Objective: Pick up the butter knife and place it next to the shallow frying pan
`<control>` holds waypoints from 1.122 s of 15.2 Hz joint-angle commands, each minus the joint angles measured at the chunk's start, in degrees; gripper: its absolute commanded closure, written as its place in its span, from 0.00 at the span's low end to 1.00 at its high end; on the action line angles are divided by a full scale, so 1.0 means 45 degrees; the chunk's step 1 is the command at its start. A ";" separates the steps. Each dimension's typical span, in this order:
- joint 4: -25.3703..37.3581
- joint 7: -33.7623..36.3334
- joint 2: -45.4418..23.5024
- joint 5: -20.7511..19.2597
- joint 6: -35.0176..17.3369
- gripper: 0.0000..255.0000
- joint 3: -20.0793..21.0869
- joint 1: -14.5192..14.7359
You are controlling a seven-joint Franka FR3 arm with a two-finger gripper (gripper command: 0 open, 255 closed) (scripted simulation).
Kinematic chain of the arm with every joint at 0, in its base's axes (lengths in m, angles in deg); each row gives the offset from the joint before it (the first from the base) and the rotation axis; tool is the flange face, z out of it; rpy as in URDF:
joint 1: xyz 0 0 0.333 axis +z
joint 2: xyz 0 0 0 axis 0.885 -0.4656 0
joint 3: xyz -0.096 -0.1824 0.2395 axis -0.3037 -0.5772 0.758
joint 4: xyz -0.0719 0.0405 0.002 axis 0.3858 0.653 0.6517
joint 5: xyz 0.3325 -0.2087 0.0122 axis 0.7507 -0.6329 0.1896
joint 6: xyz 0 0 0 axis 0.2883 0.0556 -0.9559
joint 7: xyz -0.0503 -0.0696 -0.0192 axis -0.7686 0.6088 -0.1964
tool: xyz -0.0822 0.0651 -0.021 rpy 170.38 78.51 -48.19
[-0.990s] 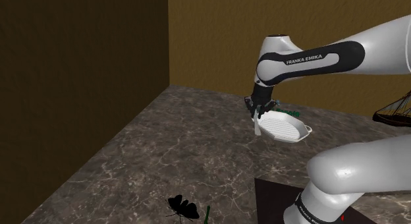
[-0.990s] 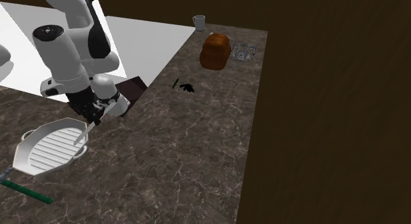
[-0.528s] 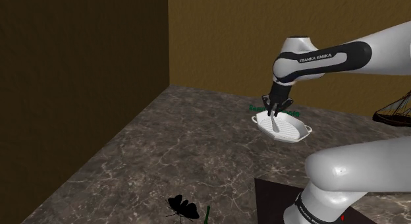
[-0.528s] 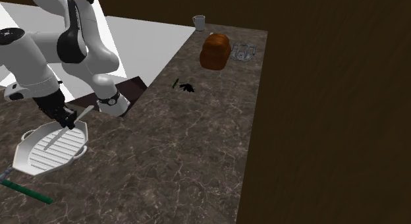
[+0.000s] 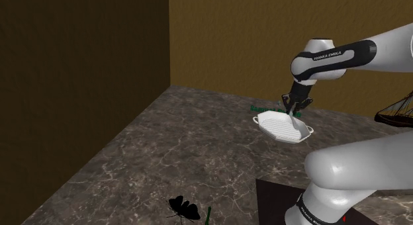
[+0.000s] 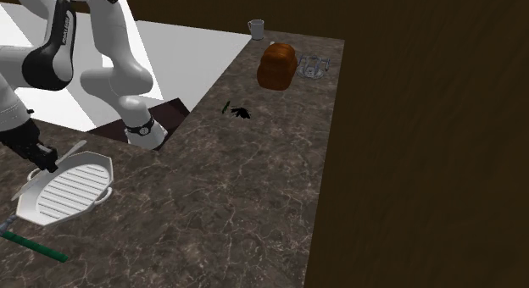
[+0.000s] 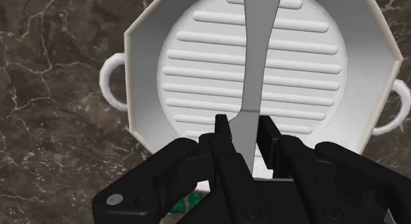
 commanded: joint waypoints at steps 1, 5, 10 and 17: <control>0.0324 -0.0628 -0.0387 -0.0219 -0.0132 1.00 -0.0520 -0.0243; 0.1138 -0.1922 -0.1325 -0.0505 -0.0412 1.00 -0.1607 -0.0636; 0.2463 -0.3601 -0.2762 -0.0477 -0.0714 1.00 -0.2942 -0.0908; 0.4232 -0.5707 -0.4797 0.0240 -0.1093 1.00 -0.4425 -0.1020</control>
